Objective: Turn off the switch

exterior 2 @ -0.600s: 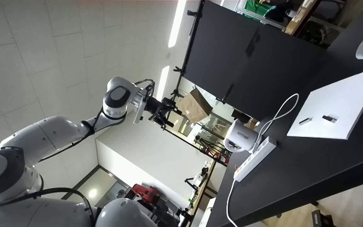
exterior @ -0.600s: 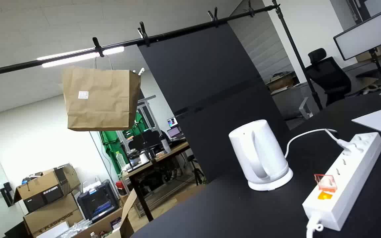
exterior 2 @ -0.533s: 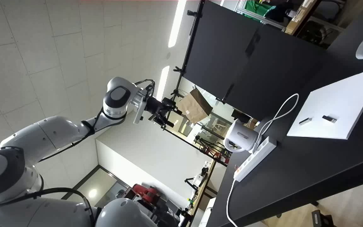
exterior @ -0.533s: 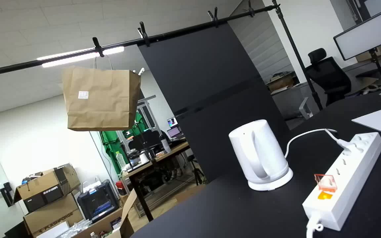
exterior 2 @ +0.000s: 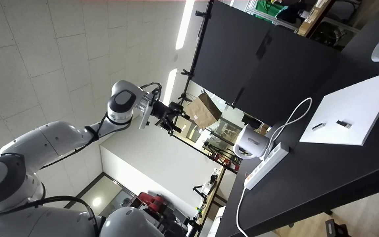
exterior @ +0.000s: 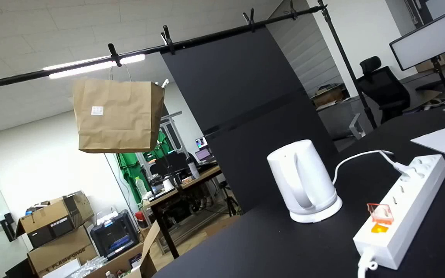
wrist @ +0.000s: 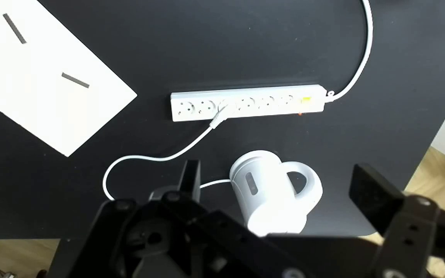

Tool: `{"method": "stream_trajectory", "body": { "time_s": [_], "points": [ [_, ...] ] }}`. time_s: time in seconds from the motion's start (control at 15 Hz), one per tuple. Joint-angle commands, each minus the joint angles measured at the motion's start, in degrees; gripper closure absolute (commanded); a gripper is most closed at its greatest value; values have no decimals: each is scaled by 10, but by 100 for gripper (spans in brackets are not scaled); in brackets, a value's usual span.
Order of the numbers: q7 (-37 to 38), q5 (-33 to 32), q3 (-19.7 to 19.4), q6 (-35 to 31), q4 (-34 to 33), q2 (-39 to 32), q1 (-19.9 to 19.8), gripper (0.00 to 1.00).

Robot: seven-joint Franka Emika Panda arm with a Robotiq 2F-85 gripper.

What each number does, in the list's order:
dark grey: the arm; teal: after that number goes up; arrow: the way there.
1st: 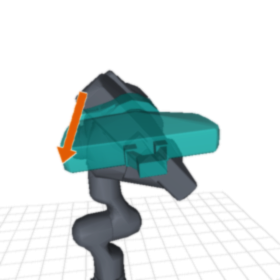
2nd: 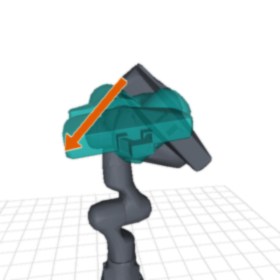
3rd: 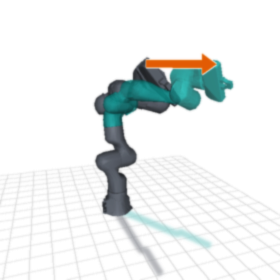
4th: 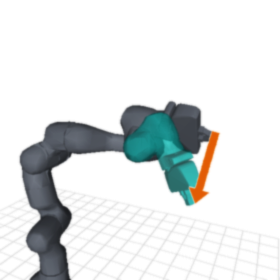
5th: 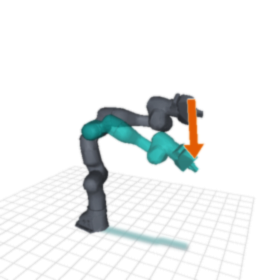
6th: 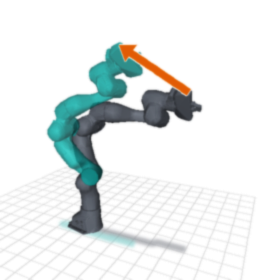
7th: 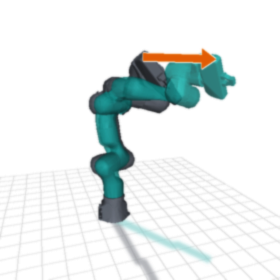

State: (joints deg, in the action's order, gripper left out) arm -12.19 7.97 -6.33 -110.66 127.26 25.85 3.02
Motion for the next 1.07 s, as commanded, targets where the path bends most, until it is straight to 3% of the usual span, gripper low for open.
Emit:
{"method": "stream_trajectory", "body": {
  "time_s": [0.0, 0.4, 1.0],
  "points": [
    [-2, 3, 6, 2, -1, -1, -8, 0],
    [-31, -7, 32, -49, 1, -39, 10, 0],
    [-29, -47, 125, -124, -16, -161, 59, 0]
  ]
}}
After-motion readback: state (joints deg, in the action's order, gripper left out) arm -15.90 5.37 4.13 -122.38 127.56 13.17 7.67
